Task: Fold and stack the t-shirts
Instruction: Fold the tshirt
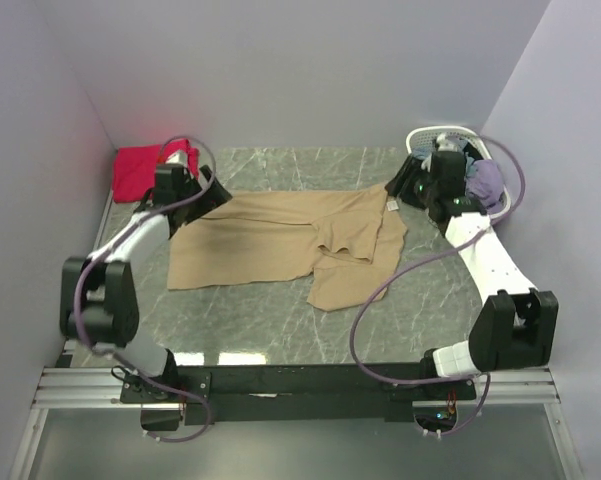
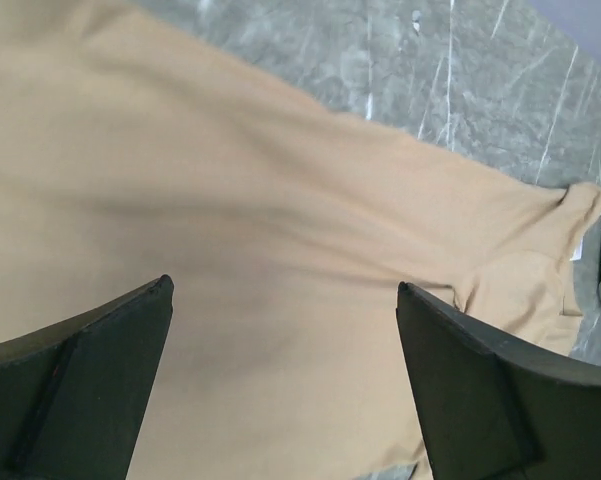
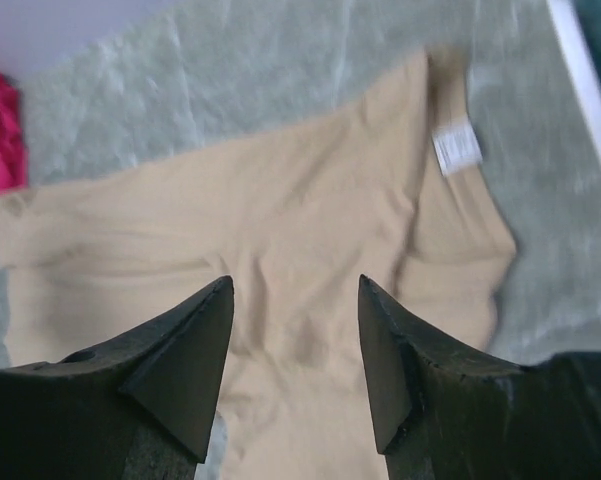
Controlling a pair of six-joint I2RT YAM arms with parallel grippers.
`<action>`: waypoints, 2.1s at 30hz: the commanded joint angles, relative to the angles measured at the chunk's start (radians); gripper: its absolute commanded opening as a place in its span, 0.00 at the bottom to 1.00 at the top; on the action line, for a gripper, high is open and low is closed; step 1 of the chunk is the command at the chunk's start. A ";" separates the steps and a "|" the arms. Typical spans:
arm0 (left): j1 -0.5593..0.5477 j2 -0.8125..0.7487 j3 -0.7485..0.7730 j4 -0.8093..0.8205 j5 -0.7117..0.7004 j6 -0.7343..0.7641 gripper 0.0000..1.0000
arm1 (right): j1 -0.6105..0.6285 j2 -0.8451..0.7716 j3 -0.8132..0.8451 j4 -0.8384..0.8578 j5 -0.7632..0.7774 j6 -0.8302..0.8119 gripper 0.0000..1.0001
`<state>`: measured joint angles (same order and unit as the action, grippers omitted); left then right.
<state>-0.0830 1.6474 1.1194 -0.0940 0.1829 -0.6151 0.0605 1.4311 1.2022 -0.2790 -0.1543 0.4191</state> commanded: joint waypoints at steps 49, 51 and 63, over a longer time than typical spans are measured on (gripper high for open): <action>0.106 -0.488 -0.601 -0.187 -0.293 -0.218 0.99 | 0.196 -0.244 -0.741 -0.012 -0.077 0.264 0.53; 0.104 -0.515 -0.615 -0.200 -0.286 -0.225 0.99 | 0.205 -0.253 -0.736 -0.038 -0.051 0.253 0.53; 0.104 -0.515 -0.648 -0.190 -0.293 -0.233 1.00 | 0.223 -0.295 -0.750 -0.056 0.112 0.307 0.59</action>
<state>0.0185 1.1339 0.4877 -0.2974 -0.1192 -0.8337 0.2729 1.1103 0.4690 -0.3626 -0.0822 0.7036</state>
